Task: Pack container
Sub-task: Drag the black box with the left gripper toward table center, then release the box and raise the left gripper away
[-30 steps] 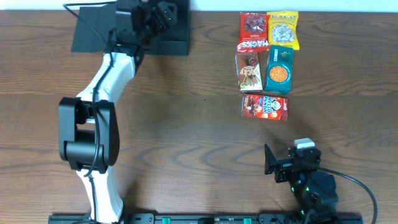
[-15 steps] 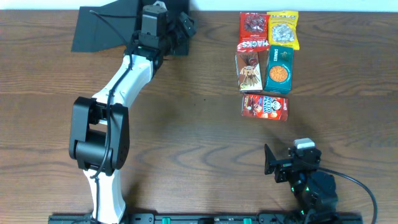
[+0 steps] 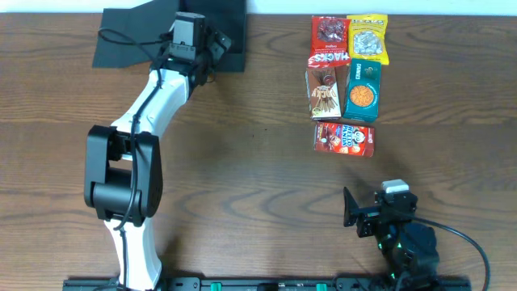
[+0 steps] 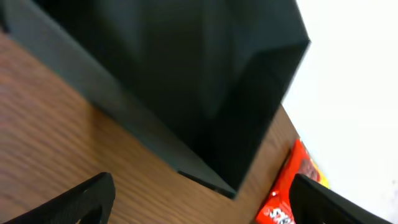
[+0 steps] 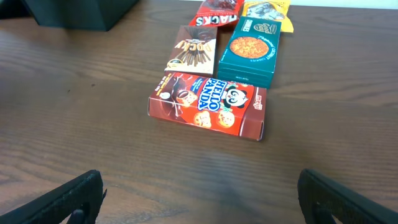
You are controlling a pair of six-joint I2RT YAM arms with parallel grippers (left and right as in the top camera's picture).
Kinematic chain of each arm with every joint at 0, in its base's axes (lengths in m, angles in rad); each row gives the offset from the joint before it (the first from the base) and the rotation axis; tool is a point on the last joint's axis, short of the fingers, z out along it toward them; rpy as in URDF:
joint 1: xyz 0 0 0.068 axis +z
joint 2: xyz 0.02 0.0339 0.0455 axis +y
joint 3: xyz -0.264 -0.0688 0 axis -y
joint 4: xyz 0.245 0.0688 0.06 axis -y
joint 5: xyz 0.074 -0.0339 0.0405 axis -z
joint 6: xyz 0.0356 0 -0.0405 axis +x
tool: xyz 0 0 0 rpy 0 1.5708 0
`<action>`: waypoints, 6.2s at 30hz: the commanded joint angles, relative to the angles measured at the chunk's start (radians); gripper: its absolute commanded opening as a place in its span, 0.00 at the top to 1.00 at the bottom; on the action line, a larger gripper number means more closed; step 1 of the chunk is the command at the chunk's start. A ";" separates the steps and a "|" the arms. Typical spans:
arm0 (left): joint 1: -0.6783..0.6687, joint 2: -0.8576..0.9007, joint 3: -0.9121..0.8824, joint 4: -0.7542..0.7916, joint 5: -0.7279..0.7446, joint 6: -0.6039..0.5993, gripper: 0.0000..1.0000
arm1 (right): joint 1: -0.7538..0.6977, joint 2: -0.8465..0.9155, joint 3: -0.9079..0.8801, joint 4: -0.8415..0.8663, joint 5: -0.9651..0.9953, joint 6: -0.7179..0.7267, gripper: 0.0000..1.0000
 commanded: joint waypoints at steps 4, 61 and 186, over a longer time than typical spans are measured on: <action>0.022 0.022 0.023 -0.006 -0.032 -0.053 0.13 | -0.005 -0.006 -0.009 -0.003 0.010 -0.015 0.01; 0.104 0.090 0.270 -0.705 0.103 0.257 0.95 | -0.005 -0.006 -0.009 -0.002 0.010 -0.015 0.01; 0.073 0.033 0.567 -0.788 -0.029 0.764 0.05 | -0.005 -0.006 -0.009 0.412 -0.267 0.108 0.01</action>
